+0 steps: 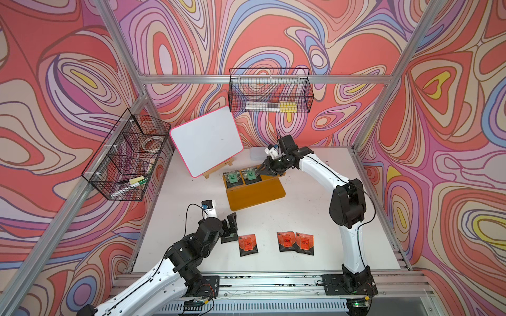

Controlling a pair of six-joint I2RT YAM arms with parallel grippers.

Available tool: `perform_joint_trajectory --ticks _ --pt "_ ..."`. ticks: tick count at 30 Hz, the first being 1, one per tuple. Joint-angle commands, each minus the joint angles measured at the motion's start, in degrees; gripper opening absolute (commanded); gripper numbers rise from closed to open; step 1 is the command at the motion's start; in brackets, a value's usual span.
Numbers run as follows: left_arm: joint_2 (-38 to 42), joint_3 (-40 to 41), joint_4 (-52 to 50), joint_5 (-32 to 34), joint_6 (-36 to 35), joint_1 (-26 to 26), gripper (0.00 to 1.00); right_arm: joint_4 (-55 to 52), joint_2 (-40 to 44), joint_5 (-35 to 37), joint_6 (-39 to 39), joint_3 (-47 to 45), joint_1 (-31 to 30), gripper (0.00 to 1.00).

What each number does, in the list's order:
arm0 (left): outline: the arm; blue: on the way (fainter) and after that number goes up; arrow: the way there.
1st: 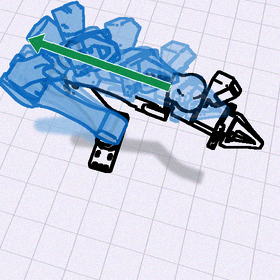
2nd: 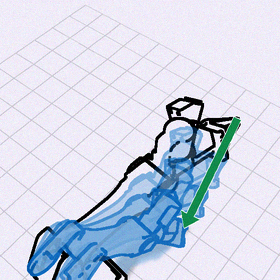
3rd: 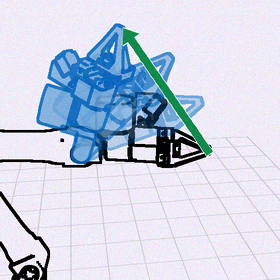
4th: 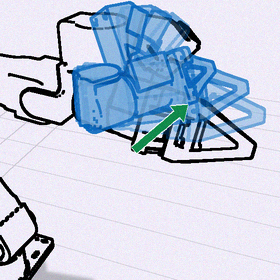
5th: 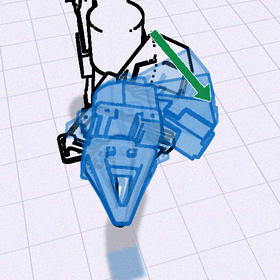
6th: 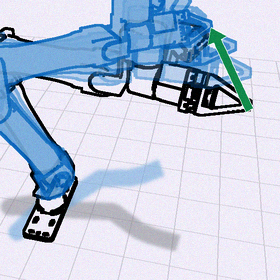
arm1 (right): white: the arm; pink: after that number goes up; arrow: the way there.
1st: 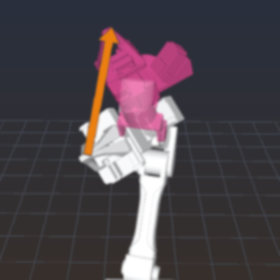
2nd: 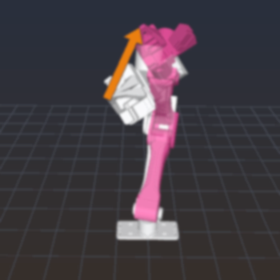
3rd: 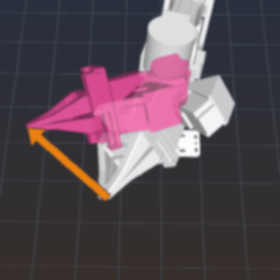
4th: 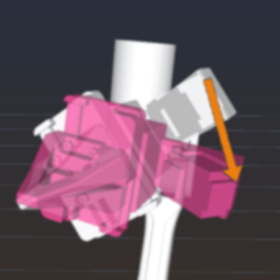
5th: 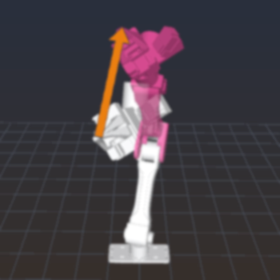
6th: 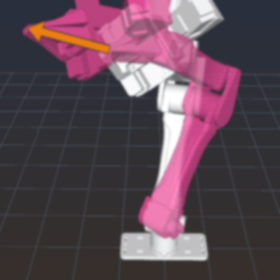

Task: Place the tea bags on the shelf by color
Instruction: Place the tea bag on the shelf, then pick up the tea bag from the center of the board.

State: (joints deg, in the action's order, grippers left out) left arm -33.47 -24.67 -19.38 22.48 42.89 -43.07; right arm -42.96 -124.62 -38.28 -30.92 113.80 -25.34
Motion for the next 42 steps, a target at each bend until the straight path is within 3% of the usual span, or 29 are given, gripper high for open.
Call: perform_joint_trajectory --ticks 1,7,17,30,42 --pt "0.3 0.1 -1.5 -0.2 0.4 0.5 0.99 -1.5 2.7 2.9 2.2 0.2 0.5 0.25" --pt "-1.0 -1.7 -5.3 -1.2 1.6 0.6 0.99 -0.7 8.2 5.8 4.5 -5.2 0.6 0.29" --pt "-3.4 -0.7 -8.9 -7.0 7.3 0.6 0.99 7.3 26.8 9.5 6.4 -27.1 0.7 0.31" --pt "-7.3 5.4 -1.0 -11.1 12.1 0.6 0.99 18.4 46.5 10.3 -2.2 -53.5 -0.9 0.33" --pt "-14.3 6.9 3.7 -9.2 14.0 0.7 0.99 26.3 50.3 11.8 -8.1 -64.5 -7.4 0.35"
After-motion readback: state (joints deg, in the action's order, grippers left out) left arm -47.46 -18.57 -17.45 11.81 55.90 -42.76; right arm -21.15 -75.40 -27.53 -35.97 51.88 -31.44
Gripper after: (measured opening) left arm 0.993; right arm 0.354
